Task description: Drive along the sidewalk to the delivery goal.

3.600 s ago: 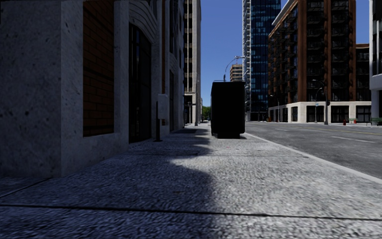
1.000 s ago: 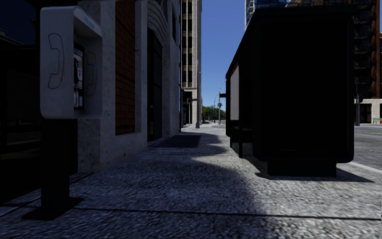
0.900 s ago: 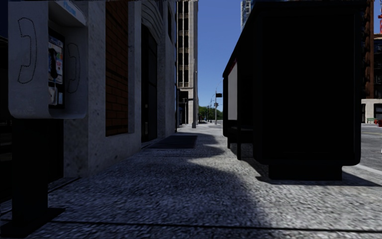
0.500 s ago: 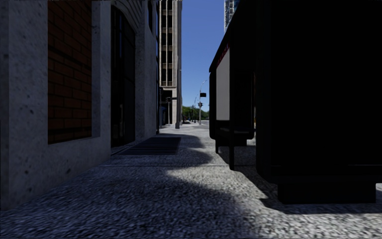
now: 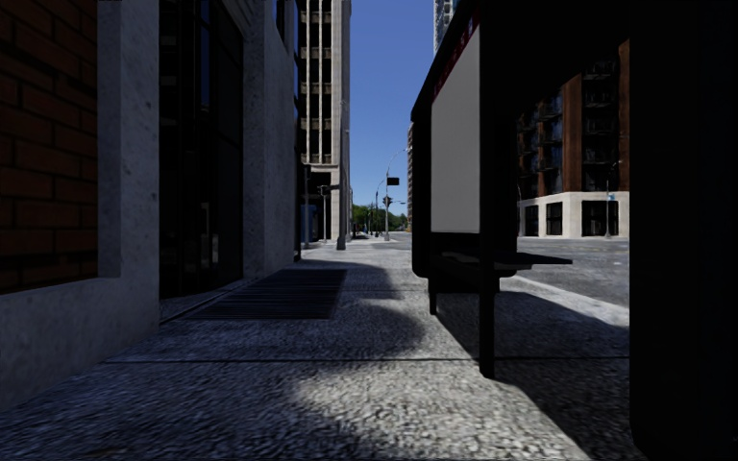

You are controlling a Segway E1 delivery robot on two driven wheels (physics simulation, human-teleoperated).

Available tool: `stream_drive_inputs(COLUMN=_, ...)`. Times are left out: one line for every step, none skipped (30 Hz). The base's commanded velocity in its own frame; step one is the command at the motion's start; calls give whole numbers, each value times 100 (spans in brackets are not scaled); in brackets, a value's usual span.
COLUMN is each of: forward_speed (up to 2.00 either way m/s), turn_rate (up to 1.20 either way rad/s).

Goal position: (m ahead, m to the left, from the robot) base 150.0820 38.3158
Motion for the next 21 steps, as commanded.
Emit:
stream_drive_inputs(forward_speed=200, turn_rate=0)
stream_drive_inputs(forward_speed=200, turn_rate=0)
stream_drive_inputs(forward_speed=200, turn_rate=0)
stream_drive_inputs(forward_speed=200, turn_rate=0)
stream_drive_inputs(forward_speed=200, turn_rate=0)
stream_drive_inputs(forward_speed=200, turn_rate=0)
stream_drive_inputs(forward_speed=200, turn_rate=0)
stream_drive_inputs(forward_speed=200, turn_rate=0)
stream_drive_inputs(forward_speed=200, turn_rate=0)
stream_drive_inputs(forward_speed=200, turn_rate=0)
stream_drive_inputs(forward_speed=200, turn_rate=0)
stream_drive_inputs(forward_speed=200, turn_rate=0)
stream_drive_inputs(forward_speed=200, turn_rate=0)
stream_drive_inputs(forward_speed=200, turn_rate=0)
stream_drive_inputs(forward_speed=200, turn_rate=0)
stream_drive_inputs(forward_speed=200, turn_rate=0)
stream_drive_inputs(forward_speed=200, turn_rate=0)
stream_drive_inputs(forward_speed=200, turn_rate=0)
stream_drive_inputs(forward_speed=200, turn_rate=0)
stream_drive_inputs(forward_speed=200, turn_rate=0)
stream_drive_inputs(forward_speed=200, turn_rate=0)
